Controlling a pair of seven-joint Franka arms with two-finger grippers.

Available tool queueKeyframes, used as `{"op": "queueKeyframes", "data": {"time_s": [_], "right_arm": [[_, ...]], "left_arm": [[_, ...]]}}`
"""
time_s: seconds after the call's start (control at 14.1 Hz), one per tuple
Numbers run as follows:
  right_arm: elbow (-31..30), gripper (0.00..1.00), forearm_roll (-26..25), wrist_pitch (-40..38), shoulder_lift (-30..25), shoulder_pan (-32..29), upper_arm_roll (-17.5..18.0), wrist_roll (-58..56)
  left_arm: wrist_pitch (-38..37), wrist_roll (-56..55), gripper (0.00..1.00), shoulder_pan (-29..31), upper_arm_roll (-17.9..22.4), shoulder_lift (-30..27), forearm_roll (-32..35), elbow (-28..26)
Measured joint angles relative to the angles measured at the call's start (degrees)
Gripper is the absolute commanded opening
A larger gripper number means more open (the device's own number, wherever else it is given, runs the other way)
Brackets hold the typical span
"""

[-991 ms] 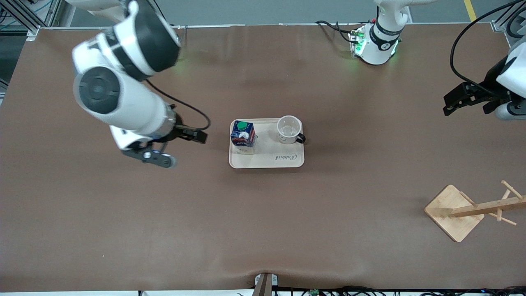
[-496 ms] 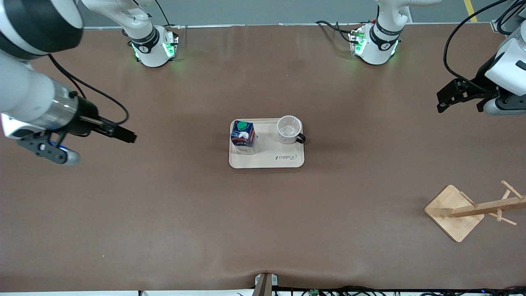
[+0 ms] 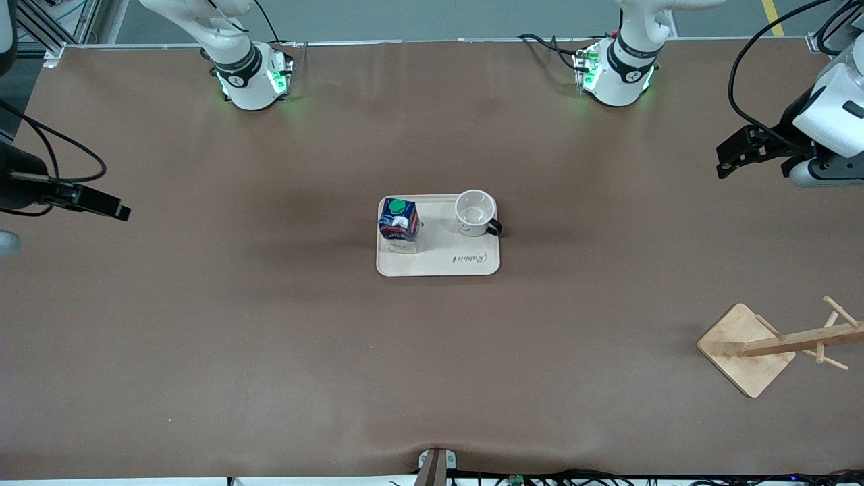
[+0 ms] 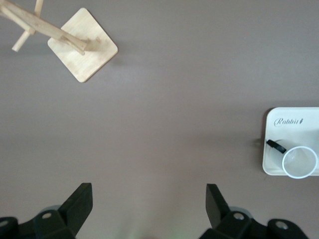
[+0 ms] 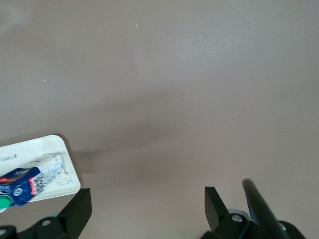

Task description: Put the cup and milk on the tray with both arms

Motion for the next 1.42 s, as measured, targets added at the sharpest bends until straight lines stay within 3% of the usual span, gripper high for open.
{"op": "queueKeyframes", "data": {"time_s": [0.5,0.99,1.42], "right_arm": [[-13.89,1.0,-5.81,3.56,-12.45,2.66,1.79,-1.22],[-15.32,1.0,-6.87,4.78,-12.8,3.93,-0.95,-5.83],[-15.44,1.0,-6.02,4.78,-12.81,3.98,-1.2,-6.43]], "left_arm": [[-1.29,0.0,1.0,0.02,0.15,-2.48,0.0,-0.14],[-1.08,0.46,1.0,0.0,0.13,-1.94,0.0,-0.58],[-1.03,0.54,1.0,0.0,0.13,-1.93,0.0,-0.35]]}}
